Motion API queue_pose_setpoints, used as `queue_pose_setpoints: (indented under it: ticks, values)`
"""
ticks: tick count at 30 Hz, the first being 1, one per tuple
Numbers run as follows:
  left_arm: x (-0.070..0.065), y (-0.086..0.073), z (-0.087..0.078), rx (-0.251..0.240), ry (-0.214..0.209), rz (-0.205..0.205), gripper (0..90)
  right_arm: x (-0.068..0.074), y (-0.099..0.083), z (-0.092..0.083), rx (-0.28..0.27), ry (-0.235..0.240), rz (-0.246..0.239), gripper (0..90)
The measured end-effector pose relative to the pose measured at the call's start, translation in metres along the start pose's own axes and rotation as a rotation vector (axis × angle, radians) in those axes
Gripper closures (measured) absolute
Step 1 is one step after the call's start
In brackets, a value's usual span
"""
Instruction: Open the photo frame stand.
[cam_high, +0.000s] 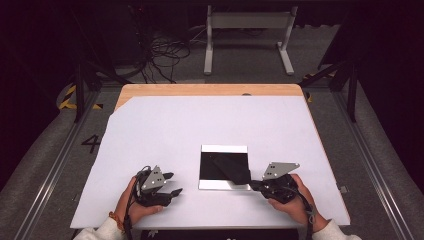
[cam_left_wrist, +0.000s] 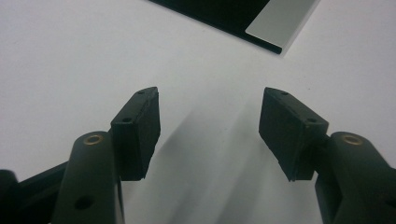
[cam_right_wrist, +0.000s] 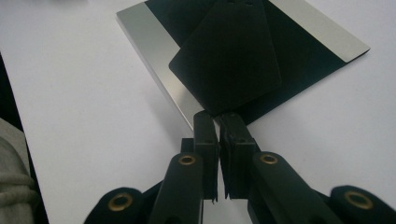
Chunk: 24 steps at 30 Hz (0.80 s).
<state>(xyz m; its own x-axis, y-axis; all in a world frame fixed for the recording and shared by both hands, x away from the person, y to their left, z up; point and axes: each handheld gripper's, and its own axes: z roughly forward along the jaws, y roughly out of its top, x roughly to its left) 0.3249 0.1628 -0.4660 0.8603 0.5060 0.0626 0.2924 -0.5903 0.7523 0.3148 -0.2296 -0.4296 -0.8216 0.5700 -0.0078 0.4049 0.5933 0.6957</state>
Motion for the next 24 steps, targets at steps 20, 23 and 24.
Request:
queue_pose_setpoints:
  ticks: [20,23,24]
  values:
    - [0.0011,0.0012,0.0004,-0.008,0.002,0.0,38.4,0.0008,0.0045,-0.005,-0.088,-0.018,-0.007,85.9]
    - [0.0013,0.0013,0.0001,-0.011,0.005,-0.003,37.8,0.0005,0.0056,-0.0052,-0.102,-0.016,-0.006,85.7]
    - [0.0012,0.0012,0.0,-0.01,0.006,-0.004,37.2,0.0006,0.006,-0.0054,-0.109,-0.019,-0.006,85.7]
